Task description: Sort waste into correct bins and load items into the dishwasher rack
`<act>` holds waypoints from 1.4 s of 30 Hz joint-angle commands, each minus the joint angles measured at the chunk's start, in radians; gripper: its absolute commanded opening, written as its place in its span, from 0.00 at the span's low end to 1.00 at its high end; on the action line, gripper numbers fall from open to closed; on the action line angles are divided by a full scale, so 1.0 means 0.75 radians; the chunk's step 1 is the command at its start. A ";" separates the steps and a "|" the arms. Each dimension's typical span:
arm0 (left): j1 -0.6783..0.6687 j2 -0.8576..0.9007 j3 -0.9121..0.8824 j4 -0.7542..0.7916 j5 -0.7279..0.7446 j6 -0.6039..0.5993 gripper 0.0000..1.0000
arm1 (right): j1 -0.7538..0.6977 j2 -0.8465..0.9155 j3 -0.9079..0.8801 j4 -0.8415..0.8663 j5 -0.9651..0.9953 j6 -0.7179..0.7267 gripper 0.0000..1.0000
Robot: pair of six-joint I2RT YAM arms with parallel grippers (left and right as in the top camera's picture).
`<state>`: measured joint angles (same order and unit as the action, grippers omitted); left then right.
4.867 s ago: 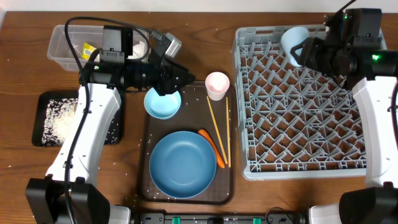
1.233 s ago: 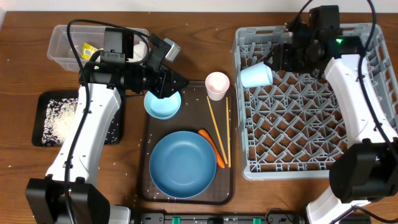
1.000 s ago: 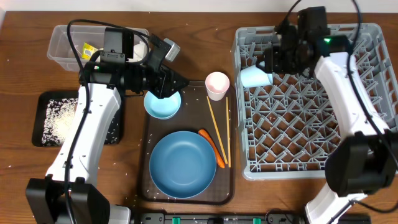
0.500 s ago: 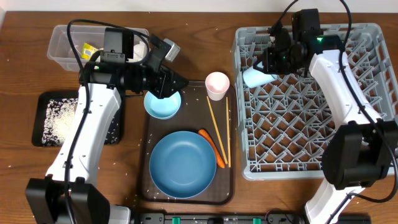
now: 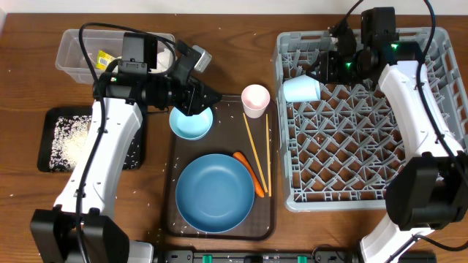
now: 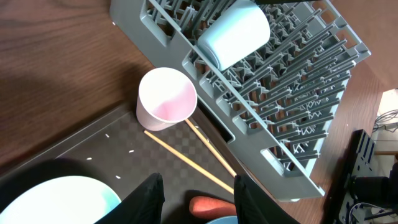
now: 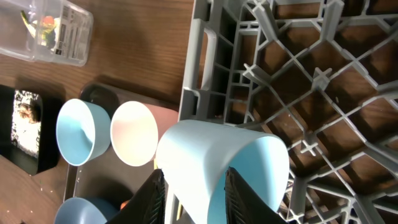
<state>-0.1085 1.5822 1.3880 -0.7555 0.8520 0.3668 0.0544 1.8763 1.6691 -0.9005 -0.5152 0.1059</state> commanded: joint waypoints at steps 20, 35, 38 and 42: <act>-0.003 -0.015 0.026 -0.005 -0.011 0.008 0.38 | 0.073 -0.008 0.003 -0.027 0.075 -0.023 0.25; -0.003 -0.015 0.026 -0.015 -0.011 0.008 0.38 | 0.073 -0.008 0.003 -0.053 0.101 -0.023 0.01; -0.003 -0.015 0.026 -0.015 -0.011 0.008 0.38 | 0.073 -0.008 0.003 -0.051 0.081 -0.023 0.01; -0.003 -0.015 0.026 -0.016 -0.011 0.008 0.38 | 0.048 -0.009 0.004 -0.045 -0.034 -0.023 0.01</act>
<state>-0.1085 1.5822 1.3880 -0.7609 0.8490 0.3668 0.1020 1.8763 1.6688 -0.9409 -0.4545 0.0959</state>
